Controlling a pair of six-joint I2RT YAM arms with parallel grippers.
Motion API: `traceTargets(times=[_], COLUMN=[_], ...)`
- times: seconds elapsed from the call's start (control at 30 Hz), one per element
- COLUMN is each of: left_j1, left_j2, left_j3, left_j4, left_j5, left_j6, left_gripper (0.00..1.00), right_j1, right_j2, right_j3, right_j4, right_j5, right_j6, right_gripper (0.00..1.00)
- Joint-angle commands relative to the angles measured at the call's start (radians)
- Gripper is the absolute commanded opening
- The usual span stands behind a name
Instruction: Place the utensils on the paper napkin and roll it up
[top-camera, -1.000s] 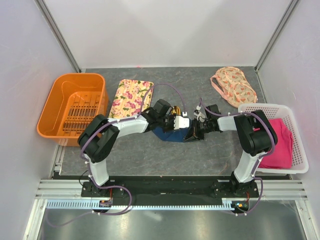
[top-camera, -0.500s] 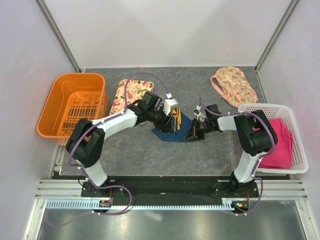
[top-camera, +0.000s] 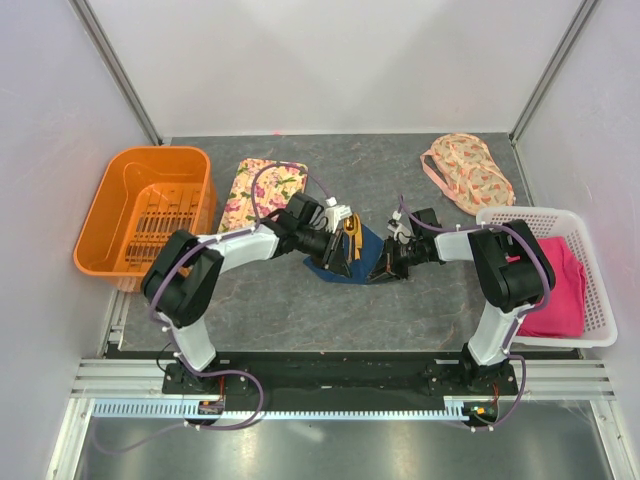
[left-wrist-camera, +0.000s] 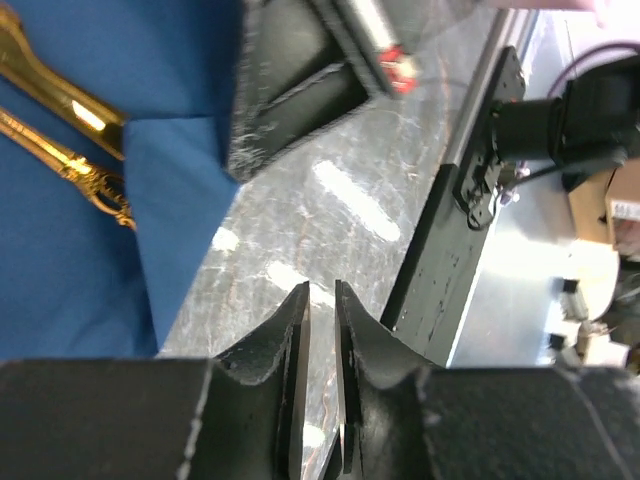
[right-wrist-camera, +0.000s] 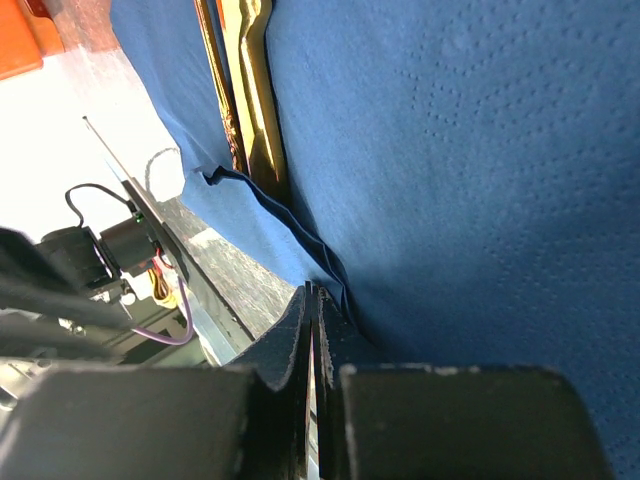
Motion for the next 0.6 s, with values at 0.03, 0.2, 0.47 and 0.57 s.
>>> traceTargets(times=[0.03, 0.2, 0.47, 0.57], left_j1=[-0.002, -0.002, -0.002, -0.002], left_j2=[0.072, 0.115, 0.147, 0.150], left_j3=[0.055, 0.077, 0.097, 0.106], left_j4=[0.029, 0.004, -0.045, -0.057], left_j5=[-0.051, -0.089, -0.161, -0.173], left_j6=[-0.098, -0.091, -0.059, -0.052], left_gripper=[0.21, 0.20, 0.20, 0.20], right_j1=[-0.004, -0.002, -0.002, -0.002], right_j2=[-0.019, -0.016, -0.013, -0.012], right_j3=[0.016, 0.022, 0.024, 0.024], right_j4=[-0.008, -0.011, -0.011, -0.014], right_j5=[0.069, 0.070, 0.072, 0.073], right_j6=[-0.041, -0.041, -0.044, -0.043], right_gripper=[0.03, 0.03, 0.02, 0.02])
